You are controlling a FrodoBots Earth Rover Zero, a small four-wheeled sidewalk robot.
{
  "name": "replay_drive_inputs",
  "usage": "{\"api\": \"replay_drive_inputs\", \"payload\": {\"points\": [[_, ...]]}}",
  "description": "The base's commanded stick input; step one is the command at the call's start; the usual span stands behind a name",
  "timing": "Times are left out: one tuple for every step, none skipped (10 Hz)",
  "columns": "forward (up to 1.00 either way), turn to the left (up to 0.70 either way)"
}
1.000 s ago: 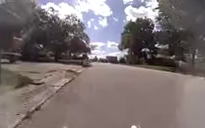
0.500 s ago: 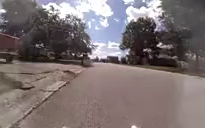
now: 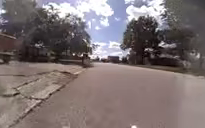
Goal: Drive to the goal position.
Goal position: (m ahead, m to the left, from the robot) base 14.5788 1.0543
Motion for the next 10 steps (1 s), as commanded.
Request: {"api": "replay_drive_inputs", "payload": {"points": [[0.85,0.0],[0.85,0.0],[0.85,0.0],[0.85,0.0],[0.85,0.0],[0.85,0.0],[0.85,0.0],[0.85,0.0],[0.85,0.0],[0.85,0.0]]}}
